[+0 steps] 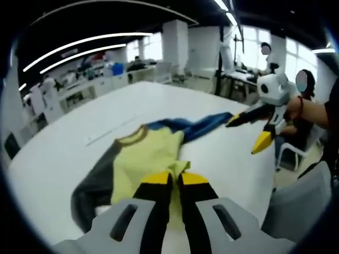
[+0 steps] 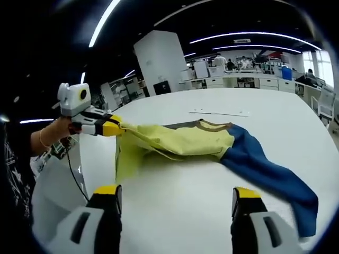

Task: Fold the garment on the visible template until the final outline fits inside the template.

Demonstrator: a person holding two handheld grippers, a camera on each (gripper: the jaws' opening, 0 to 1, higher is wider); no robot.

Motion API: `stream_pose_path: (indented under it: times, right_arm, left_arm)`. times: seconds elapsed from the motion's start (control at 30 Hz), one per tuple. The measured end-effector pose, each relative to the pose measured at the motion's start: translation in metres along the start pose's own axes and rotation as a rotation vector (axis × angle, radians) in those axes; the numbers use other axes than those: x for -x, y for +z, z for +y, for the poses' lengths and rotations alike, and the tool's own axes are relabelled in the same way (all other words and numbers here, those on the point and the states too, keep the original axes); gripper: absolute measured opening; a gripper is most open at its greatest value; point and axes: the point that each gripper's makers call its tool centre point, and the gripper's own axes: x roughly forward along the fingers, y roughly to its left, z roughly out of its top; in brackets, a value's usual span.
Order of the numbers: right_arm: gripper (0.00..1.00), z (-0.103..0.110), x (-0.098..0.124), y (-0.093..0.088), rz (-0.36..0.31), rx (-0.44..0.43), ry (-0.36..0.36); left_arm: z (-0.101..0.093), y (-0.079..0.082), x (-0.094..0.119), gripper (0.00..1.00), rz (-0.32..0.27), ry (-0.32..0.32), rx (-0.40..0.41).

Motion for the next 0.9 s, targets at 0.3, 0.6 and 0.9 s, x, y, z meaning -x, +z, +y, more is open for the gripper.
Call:
stream_pose_path:
  times: [0.3, 0.6, 0.9]
  right_arm:
    - [0.83, 0.001, -0.001, -0.005, 0.01, -0.018, 0.002]
    - [0.83, 0.001, -0.001, -0.006, 0.017, -0.019, -0.001]
    - [0.83, 0.0, -0.001, -0.007, 0.018, -0.023, -0.006]
  left_arm:
    - [0.027, -0.039, 0.005, 0.03, 0.082, 0.08, 0.071]
    - [0.054, -0.079, 0.002, 0.02, 0.157, 0.16, 0.104]
    - [0.067, -0.102, -0.003, 0.02, 0.216, 0.211, 0.108]
